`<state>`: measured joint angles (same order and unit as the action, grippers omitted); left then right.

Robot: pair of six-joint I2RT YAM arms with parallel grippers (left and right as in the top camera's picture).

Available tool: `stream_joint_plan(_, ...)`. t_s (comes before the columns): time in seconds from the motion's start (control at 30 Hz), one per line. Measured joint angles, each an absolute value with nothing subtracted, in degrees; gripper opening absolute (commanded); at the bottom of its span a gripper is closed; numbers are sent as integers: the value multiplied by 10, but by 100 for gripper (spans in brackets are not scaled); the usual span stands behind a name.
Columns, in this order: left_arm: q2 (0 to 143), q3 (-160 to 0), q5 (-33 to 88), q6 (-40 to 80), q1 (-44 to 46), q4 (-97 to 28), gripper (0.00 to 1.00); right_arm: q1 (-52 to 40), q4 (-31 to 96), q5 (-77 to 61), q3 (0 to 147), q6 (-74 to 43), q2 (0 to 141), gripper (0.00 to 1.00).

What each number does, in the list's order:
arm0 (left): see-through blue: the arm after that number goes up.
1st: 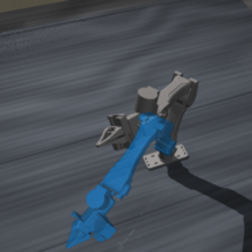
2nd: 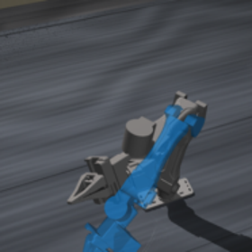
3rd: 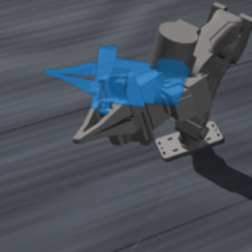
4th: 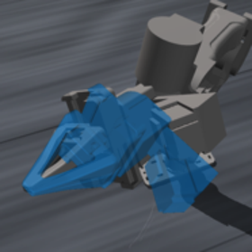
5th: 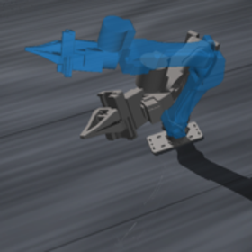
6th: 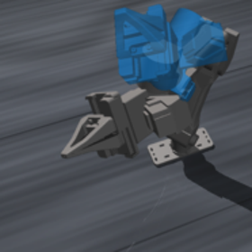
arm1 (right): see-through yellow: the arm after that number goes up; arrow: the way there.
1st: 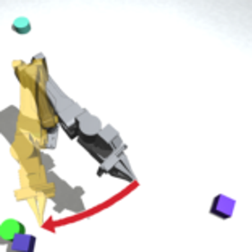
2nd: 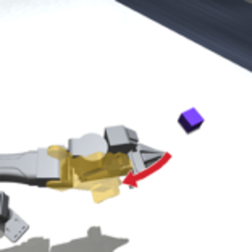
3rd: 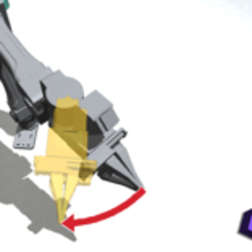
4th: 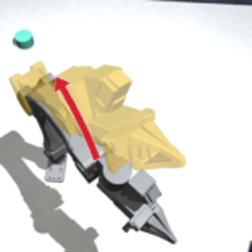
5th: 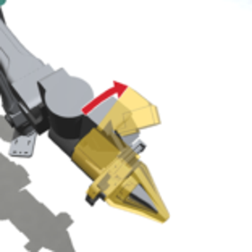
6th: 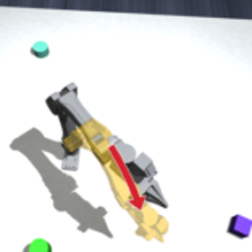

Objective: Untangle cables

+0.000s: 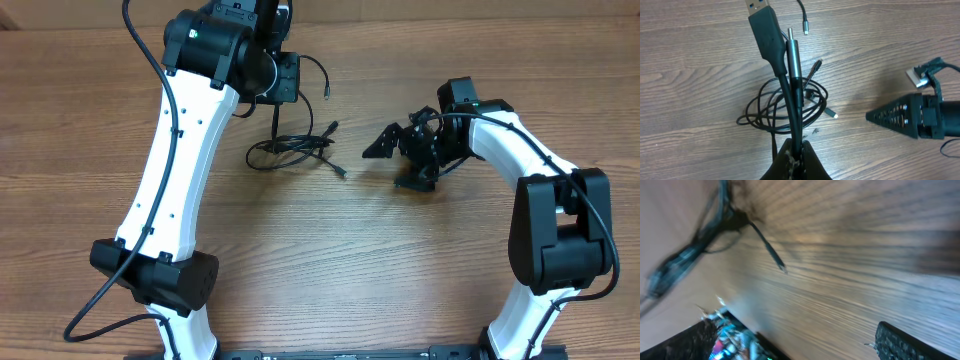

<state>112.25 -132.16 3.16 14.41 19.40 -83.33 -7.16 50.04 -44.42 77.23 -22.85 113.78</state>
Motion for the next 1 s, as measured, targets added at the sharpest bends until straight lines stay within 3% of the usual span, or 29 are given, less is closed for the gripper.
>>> stream_joint_plan(0.4,1122,-1322,41,151,194,-877,4,-159,313,-481,772,-437,1138,95)
stream_joint_plan(0.73,1122,-1322,41,151,194,-894,4,-272,161,-408,772,-572,1138,83)
stream_joint_plan(0.8,1122,-1322,41,151,194,-901,4,-286,159,-364,772,-597,1138,76)
stream_joint_plan(0.87,1122,-1322,41,151,194,-905,4,-290,159,-334,772,-613,1138,62)
stream_joint_plan(1.0,1122,-1322,41,151,194,-914,4,-295,160,-276,772,-629,1138,4)
